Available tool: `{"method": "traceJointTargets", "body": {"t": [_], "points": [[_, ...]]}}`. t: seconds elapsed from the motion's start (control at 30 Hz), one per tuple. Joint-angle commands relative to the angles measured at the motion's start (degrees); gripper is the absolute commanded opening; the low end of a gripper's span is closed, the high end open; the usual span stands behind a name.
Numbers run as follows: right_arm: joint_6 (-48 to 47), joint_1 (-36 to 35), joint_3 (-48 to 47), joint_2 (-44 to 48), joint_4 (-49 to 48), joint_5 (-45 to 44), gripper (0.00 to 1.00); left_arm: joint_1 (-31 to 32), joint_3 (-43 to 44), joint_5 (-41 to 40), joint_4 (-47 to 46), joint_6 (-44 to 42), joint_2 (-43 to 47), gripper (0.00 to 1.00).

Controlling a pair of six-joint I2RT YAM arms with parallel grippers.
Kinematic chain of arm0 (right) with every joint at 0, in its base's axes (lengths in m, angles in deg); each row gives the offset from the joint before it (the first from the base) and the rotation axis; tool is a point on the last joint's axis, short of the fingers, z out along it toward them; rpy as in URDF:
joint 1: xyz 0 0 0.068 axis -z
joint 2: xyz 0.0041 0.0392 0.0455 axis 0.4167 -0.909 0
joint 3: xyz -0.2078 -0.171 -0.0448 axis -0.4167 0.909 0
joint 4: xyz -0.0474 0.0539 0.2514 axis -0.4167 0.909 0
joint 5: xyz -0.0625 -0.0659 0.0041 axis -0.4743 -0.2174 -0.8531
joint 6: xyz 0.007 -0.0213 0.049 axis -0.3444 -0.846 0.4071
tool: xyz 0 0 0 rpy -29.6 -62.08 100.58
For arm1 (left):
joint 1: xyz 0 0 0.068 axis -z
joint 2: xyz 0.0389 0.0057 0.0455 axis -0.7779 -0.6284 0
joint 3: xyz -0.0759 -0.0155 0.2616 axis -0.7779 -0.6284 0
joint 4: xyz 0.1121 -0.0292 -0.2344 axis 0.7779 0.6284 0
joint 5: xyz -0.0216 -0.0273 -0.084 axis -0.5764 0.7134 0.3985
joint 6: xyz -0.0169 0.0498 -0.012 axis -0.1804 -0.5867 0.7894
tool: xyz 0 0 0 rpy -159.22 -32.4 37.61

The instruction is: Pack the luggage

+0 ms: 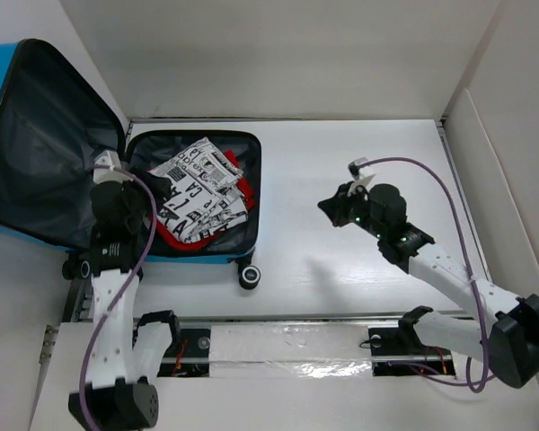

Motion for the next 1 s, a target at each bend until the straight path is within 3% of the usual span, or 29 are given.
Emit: {"method": "traceJointTargets", "body": {"t": [0.0, 0.03, 0.1, 0.23, 0.37, 0.47, 0.6, 0.7, 0.73, 0.8, 0.83, 0.97], "points": [[-4.58, -6.44, -5.63, -4.20, -3.52, -0.95, 0.00, 0.61, 3.89, 11.91, -9.06, 2.66, 8.59, 0.33], [-5.10, -8.02, -6.87, -5.62, -3.61, -0.86, 0.00, 0.61, 4.93, 16.45, -10.11, 3.19, 9.40, 0.09], [-5.02, -12.22, -11.07, -8.43, -5.01, -0.95, 0.00, 0.61, 5.65, 21.66, -15.73, 5.55, 11.24, 0.00], [-3.01, -17.95, -19.49, -20.17, -12.56, 3.07, 0.00, 1.13, 8.88, 32.64, -27.16, 11.53, 14.32, 0.00], [-2.47, -22.70, -34.09, -33.62, -12.32, 4.33, 0.00, 3.14, 14.96, 37.59, -28.76, 11.55, 13.53, 0.00], [-2.12, -25.60, -45.58, -42.94, -10.30, 4.58, 0.00, 6.66, 15.58, 33.21, -22.89, 5.75, 14.58, 0.00], [-4.31, -30.17, -61.13, -53.84, -5.13, 5.82, 0.10, 9.83, 13.21, 27.94, -19.62, 3.02, 16.70, 0.00], [-6.42, -31.59, -68.56, -58.09, 0.41, 4.50, 0.12, 11.24, 15.13, 18.55, -12.52, -0.93, 16.61, 0.00], [-6.25, -31.59, -67.19, -57.40, -0.18, 4.50, 0.12, 12.02, 16.10, 11.47, -10.50, -1.72, 16.70, 0.00], [-5.55, -30.46, -60.70, -53.47, -5.94, 2.22, 0.13, 13.08, 15.41, 5.36, -6.09, -3.22, 17.31, 0.00], [-5.11, -29.66, -52.40, -47.70, -7.90, 1.43, 0.13, 13.09, 13.40, 0.55, -5.56, -3.14, 18.18, 0.06], [-5.46, -24.66, -33.63, -31.68, -11.00, -5.14, 0.13, 13.09, 7.59, -6.52, -3.89, -2.26, 18.81, 0.23]]}}
